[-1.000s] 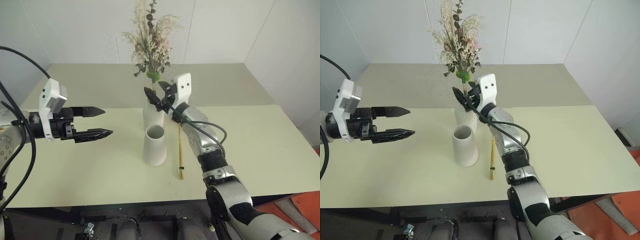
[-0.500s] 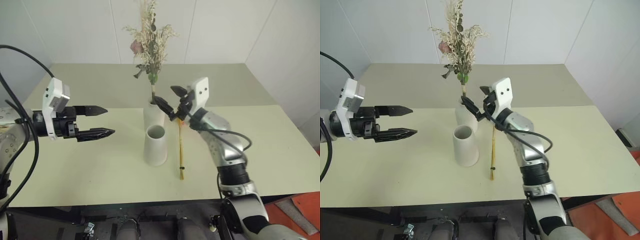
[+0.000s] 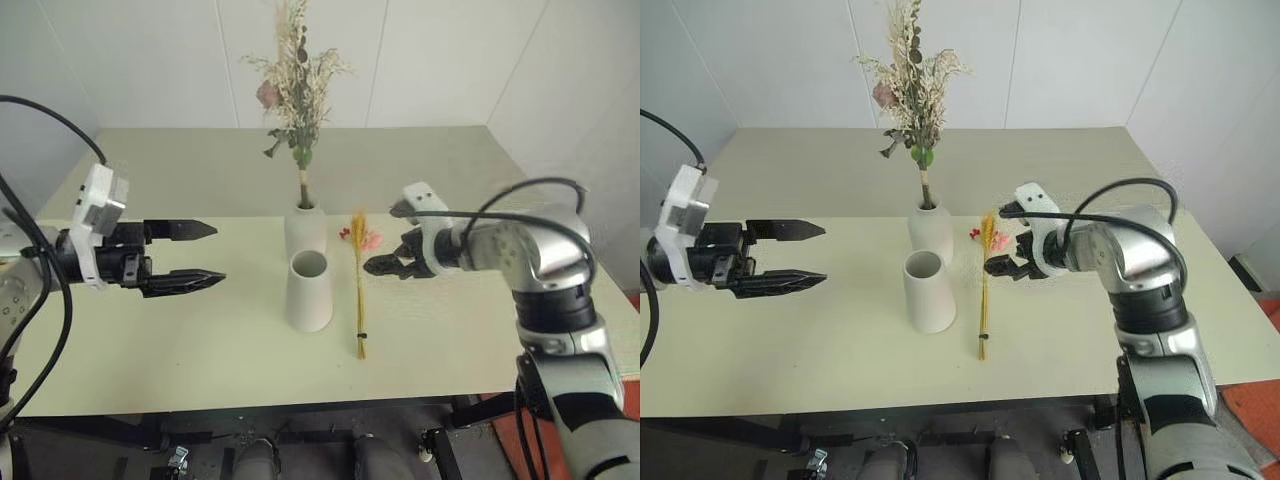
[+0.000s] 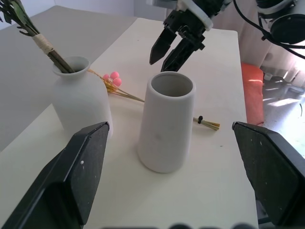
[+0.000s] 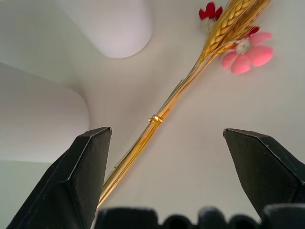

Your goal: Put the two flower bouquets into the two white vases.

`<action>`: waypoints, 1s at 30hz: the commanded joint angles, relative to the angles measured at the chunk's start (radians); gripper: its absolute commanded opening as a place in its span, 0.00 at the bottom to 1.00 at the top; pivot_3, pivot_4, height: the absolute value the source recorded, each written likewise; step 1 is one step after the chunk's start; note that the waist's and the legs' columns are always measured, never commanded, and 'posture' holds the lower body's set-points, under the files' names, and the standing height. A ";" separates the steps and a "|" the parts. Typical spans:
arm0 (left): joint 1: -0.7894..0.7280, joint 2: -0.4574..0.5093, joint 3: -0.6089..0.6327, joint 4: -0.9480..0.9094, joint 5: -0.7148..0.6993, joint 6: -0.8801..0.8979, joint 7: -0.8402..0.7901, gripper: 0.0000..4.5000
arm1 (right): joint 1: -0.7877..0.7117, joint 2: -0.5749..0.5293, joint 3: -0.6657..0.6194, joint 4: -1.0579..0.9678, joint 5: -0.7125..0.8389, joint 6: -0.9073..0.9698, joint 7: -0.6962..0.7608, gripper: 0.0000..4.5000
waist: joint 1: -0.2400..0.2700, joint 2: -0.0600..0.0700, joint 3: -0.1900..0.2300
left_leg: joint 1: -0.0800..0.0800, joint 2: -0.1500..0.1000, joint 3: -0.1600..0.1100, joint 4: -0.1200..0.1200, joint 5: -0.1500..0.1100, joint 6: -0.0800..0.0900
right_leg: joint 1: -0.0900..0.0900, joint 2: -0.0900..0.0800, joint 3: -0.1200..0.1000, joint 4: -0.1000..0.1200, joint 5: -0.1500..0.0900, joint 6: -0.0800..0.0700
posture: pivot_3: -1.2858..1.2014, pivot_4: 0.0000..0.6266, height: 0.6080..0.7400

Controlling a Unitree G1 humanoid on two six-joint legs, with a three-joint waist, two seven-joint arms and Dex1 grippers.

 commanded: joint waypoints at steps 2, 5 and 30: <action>-0.019 0.008 0.037 -0.006 -0.029 -0.028 -0.030 1.00 | -0.023 0.085 0.086 0.129 -0.059 -0.026 -0.058 0.99 | 0.001 0.000 0.000 | 0.000 0.000 0.000 0.000 0.000 0.000 | 0.000 0.000 0.000 0.000 0.000 0.000 | 0.52 0.24 1.00; -0.016 0.009 0.043 -0.011 -0.032 -0.029 -0.034 1.00 | -0.018 0.131 0.139 0.204 -0.112 -0.095 -0.092 0.99 | 0.002 0.000 0.000 | -0.002 0.000 0.000 0.000 0.000 0.000 | -0.001 0.000 0.000 0.000 0.000 0.000 | 0.52 0.24 1.00; -0.024 0.011 0.036 -0.013 -0.038 -0.019 -0.028 1.00 | 0.036 0.288 -0.523 0.011 -0.078 -0.600 -0.321 0.01 | 0.001 0.000 0.000 | -0.002 0.000 0.000 0.000 0.000 0.000 | -0.001 0.000 0.000 -0.001 0.000 0.001 | 0.52 0.24 1.00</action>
